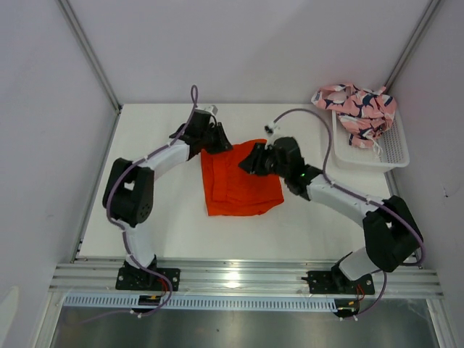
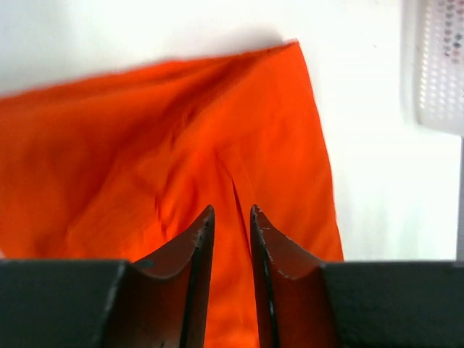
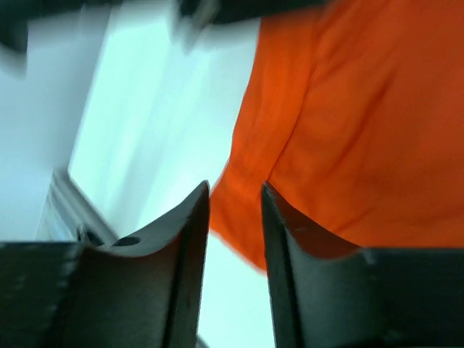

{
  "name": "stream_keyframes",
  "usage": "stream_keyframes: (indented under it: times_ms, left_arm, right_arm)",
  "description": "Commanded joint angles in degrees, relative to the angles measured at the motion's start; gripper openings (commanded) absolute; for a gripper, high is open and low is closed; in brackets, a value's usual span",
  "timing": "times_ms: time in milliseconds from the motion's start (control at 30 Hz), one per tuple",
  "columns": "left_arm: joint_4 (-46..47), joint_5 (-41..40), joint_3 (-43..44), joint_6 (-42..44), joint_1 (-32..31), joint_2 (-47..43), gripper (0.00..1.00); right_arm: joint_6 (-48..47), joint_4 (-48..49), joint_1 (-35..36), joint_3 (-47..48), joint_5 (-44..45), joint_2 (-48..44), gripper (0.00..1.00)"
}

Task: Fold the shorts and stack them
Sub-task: Fold the shorts

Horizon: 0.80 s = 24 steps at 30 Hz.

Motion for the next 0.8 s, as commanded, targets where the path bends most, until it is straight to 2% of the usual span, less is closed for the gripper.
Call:
stream_keyframes:
  times_ms: [0, 67, 100, 133, 167, 233, 333, 433, 767]
  left_arm:
    - [-0.49, -1.91, -7.58, 1.57, -0.85, -13.29, 0.3]
    - [-0.05, -3.14, -10.75, 1.57, -1.73, -17.44, 0.35]
    - [0.39, -4.8, -16.5, 1.14, -3.04, -21.63, 0.4]
    - [0.65, -6.03, -18.48, 0.61, -3.75, -23.76, 0.58]
    - [1.27, -7.26, -22.24, -0.09, -4.54, -25.79, 0.66]
    - [2.85, -8.42, -29.78, -2.11, -6.56, -31.22, 0.79]
    - [4.52, -9.21, -36.66, -4.4, -8.5, -36.68, 0.91]
    - [3.91, -10.52, -40.89, -5.19, -9.21, -40.03, 0.98]
    - [-2.41, -13.69, -48.11, -6.69, -9.91, -54.01, 0.99]
  right_arm:
    - [-3.89, -10.14, -8.42, 5.1, -2.01, -1.14, 0.42]
    - [-5.04, -15.59, -13.24, 7.99, -3.07, 0.88, 0.45]
    - [-5.3, -18.13, -14.58, 8.7, -3.51, 2.98, 0.47]
    - [-6.0, -19.37, -15.72, 9.41, -3.34, 4.13, 0.5]
    - [-6.35, -20.86, -17.39, 10.02, -2.64, 5.01, 0.52]
    - [-7.14, -23.32, -18.54, 10.91, -1.58, 7.47, 0.57]
    - [-7.32, -24.48, -20.12, 9.68, -0.88, 9.06, 0.61]
    - [-7.59, -24.57, -20.57, 7.49, -0.44, 9.5, 0.63]
    - [-7.06, -23.6, -18.2, 1.69, -0.18, 9.77, 0.61]
